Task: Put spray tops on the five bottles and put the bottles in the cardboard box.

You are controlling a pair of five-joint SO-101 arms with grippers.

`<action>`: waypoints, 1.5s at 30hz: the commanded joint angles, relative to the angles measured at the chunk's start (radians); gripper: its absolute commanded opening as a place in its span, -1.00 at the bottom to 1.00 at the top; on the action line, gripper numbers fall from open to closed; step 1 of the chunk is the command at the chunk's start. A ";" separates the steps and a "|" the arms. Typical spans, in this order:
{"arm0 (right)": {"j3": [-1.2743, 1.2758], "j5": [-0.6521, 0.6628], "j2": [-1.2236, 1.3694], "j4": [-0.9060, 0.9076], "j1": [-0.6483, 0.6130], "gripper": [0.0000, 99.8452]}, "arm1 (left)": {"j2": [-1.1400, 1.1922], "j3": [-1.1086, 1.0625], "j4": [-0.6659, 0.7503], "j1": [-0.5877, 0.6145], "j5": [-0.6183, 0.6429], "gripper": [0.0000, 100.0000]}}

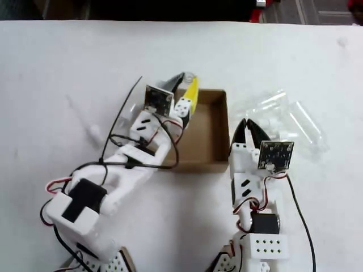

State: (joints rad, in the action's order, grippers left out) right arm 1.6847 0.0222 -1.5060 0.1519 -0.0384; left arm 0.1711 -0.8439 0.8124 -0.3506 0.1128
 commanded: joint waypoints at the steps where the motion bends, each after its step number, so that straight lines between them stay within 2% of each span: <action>1: 0.011 -0.009 -0.002 -0.027 0.004 -0.96 | -0.008 -0.012 0.026 0.036 -0.009 -0.95; 19: 0.011 -0.009 -0.002 -0.027 0.004 -0.96 | -0.013 -0.040 0.029 -0.005 -0.009 -0.95; 38: 0.011 -0.008 -0.002 -0.027 0.004 -0.96 | -0.016 -0.048 0.058 0.005 0.000 -0.95; 42: 0.011 -0.008 -0.002 -0.027 0.004 -0.96 | -0.025 -0.043 -0.009 0.004 0.005 -0.80; 45: 0.011 -0.008 -0.002 -0.027 0.004 -0.96 | -0.062 -0.041 -0.080 0.004 0.061 -0.65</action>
State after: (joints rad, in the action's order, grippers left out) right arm 1.6847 0.0222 -1.5060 0.1519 -0.0384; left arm 0.1695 -0.8976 0.8124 -0.3414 0.1128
